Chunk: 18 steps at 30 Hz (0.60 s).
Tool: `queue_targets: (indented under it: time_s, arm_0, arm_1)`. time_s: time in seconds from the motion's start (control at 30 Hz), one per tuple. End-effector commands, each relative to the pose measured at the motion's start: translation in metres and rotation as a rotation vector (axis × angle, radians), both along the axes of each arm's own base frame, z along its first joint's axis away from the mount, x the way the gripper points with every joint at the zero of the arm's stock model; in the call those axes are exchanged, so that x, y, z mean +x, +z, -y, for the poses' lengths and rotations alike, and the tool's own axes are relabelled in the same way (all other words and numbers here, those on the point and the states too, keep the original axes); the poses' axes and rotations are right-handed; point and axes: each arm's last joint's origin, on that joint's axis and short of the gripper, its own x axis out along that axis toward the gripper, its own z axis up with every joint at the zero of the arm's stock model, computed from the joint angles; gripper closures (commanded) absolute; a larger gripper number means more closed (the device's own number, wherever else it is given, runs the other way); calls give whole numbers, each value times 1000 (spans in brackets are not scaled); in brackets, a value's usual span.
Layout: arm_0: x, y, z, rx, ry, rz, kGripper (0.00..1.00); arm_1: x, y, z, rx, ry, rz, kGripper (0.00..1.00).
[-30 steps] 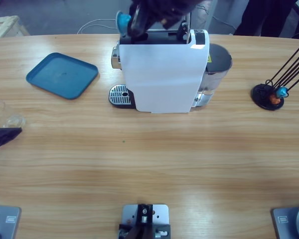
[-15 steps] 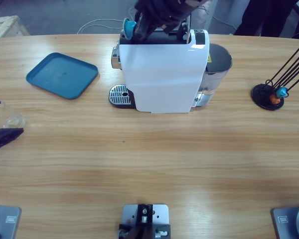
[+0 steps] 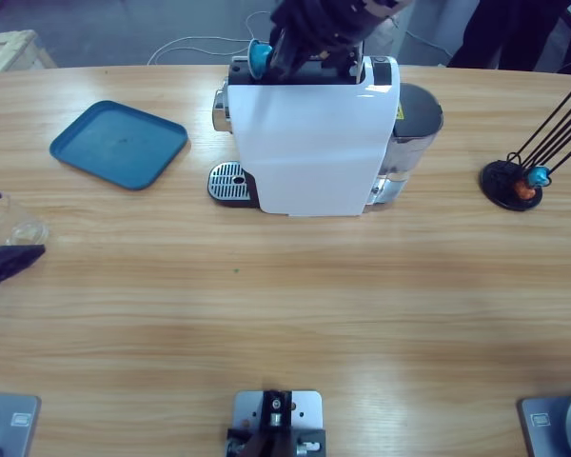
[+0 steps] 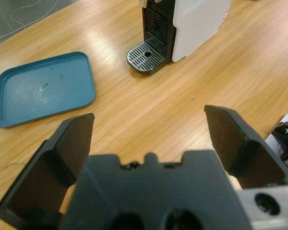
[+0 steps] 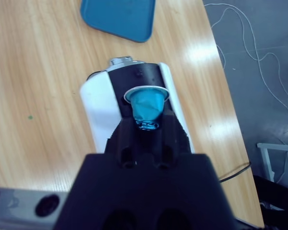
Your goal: Pour coffee
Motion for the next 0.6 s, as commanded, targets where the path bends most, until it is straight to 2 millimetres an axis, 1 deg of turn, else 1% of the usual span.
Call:
queue_targets:
  time_s: [0.03,0.07,0.1,0.17,0.2,0.3,0.37,0.4,0.43,0.47,0.5,0.53,0.57,0.6]
  arm_0:
    - [2,-14,2,27,4,-49,0]
    - [2,-14,2,27,4,-49,0]
    - [2,-14,2,27,4,-49,0]
    - [1,-14,1,26,4,-49,0]
    - [1,-14,1,26,3,-48,0]
    - [1,-14,1,22,5,-47,0]
    - [1,-13,1,20,5,-46,0]
    - [1,-13,0,19,6,-46,0]
    - [0,-13,0,18,6,-44,0]
    - [0,-13,0,16,6,-44,0]
    - [0,-13,0,14,6,-43,0]
    - [0,-13,-1,12,7,-43,0]
    - [-1,-13,-1,11,6,-43,0]
    - [-1,-13,0,11,2,-45,0]
  arm_1:
    - [4,-36,-5,-46,33,-95,405]
    - [4,-35,-5,-43,30,-91,204]
    - [4,-34,-5,-42,24,-85,102]
    - [3,-30,-3,-41,9,-69,26]
    - [2,-26,-2,-36,-4,-60,3]
    - [-6,-8,1,-11,-24,-23,0]
    - [-15,9,2,23,-21,4,3]
    - [-20,19,3,49,-21,13,32]
    - [-27,29,2,76,-20,19,88]
    - [-37,39,2,98,-16,16,306]
    - [-49,49,3,108,-10,12,721]
    - [-62,58,5,117,-37,18,994]
    - [-82,73,12,157,-89,41,1000]
    - [-96,82,20,206,-136,38,1000]
